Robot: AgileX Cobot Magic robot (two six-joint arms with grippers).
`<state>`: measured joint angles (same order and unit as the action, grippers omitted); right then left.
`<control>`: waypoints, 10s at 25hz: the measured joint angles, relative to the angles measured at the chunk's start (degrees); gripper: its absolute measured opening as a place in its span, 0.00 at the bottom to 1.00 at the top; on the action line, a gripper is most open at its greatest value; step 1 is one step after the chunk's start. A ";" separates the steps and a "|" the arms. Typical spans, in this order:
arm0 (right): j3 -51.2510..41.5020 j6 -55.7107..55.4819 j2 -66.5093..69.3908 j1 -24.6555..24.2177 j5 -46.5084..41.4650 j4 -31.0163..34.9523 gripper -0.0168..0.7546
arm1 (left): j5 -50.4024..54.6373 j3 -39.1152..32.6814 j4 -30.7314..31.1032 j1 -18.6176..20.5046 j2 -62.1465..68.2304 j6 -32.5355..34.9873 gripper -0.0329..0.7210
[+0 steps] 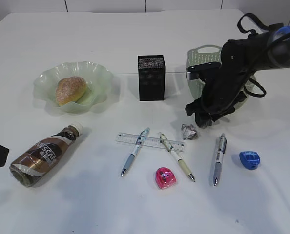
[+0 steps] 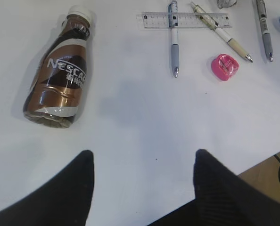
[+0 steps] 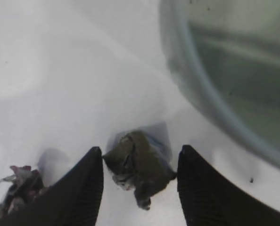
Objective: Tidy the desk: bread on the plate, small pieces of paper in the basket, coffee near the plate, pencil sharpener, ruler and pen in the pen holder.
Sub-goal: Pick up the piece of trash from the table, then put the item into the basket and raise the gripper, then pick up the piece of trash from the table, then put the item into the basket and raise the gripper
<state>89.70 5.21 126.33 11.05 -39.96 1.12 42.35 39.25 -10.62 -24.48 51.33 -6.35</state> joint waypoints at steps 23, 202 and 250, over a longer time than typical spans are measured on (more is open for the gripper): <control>0.00 -0.13 0.49 0.00 0.73 0.00 0.10 | 0.00 0.00 0.00 0.00 0.00 0.00 0.66; 4.58 7.22 1.97 4.83 -12.12 6.97 0.10 | 1.40 0.00 0.59 0.00 0.00 0.00 0.64; 23.12 -3.24 -5.06 -4.93 -9.19 -6.32 0.08 | 0.27 0.00 1.61 0.00 0.00 0.00 0.64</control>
<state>112.83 1.97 121.27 6.12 -49.15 -5.20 42.61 39.25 -9.02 -24.48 51.33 -6.35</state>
